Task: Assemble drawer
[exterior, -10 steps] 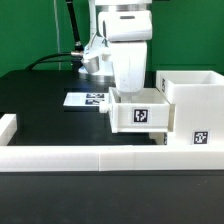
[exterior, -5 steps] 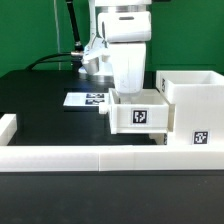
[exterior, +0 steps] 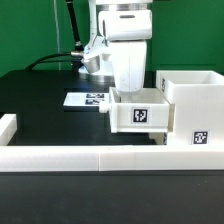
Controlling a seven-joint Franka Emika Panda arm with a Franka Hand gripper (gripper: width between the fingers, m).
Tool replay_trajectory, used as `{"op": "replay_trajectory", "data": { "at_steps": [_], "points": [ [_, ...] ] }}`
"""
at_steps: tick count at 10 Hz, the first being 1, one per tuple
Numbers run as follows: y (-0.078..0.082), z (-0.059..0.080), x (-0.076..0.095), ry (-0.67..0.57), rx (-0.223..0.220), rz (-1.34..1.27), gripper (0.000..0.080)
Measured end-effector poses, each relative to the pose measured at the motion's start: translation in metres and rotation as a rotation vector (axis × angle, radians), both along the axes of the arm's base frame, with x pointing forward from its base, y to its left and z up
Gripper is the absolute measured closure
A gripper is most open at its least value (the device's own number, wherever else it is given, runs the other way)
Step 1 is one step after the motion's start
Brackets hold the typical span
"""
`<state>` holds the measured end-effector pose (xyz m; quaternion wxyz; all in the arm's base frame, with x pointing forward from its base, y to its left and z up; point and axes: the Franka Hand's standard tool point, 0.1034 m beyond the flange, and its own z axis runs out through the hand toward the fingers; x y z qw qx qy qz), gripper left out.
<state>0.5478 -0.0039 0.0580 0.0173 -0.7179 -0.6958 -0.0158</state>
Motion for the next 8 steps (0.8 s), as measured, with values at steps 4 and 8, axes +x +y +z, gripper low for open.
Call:
{"op": "replay_trajectory", "data": {
  "at_steps": [4, 8],
  "points": [
    [-0.0015, -0.0013, -0.0018, 0.003, 0.0, 0.007, 0.0758],
    [0.0078, -0.0023, -0.0011, 0.004, 0.004, 0.014, 0.0758]
  ]
}}
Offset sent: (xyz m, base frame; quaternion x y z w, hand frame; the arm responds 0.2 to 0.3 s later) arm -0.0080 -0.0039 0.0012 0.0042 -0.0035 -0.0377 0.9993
